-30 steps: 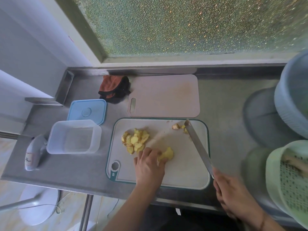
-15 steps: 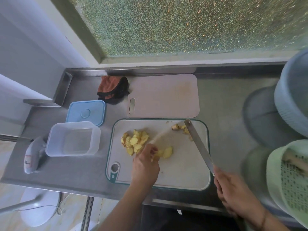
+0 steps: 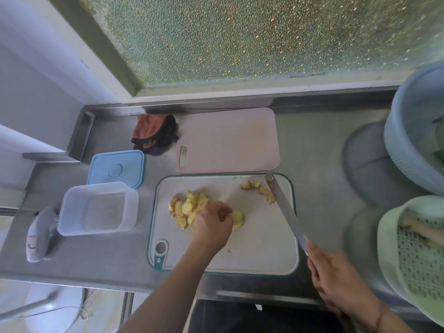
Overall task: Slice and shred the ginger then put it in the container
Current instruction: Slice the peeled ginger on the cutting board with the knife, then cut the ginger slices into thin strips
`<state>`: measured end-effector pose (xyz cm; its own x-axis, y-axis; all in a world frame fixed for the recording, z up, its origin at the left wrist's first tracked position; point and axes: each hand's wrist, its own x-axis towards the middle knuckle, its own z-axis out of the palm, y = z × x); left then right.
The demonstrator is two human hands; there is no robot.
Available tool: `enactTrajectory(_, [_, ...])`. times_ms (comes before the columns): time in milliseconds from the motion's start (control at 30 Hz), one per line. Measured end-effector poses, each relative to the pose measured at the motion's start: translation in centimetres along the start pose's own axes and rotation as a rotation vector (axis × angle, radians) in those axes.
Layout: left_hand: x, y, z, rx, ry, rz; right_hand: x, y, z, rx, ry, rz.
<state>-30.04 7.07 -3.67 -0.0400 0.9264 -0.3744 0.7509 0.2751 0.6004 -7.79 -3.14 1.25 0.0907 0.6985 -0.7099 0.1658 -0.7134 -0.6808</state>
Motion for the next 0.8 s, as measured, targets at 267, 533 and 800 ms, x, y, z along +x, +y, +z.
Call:
enactTrajectory(267, [-1.8, -0.7, 1.6, -0.013, 0.127, 0.088, 0.1, 0.9, -0.3, -0.056, -0.011, -0.012])
enactTrajectory(533, [-2.1, -1.4, 2.0, -0.05, 0.188, 0.148, -0.2, 1.8, 0.5, -0.146, -0.109, -0.023])
enactTrajectory(800, [-2.6, -1.0, 3.0, -0.146, 0.122, 0.079, 0.2, 2.6, 2.3, -0.294, -0.097, -0.087])
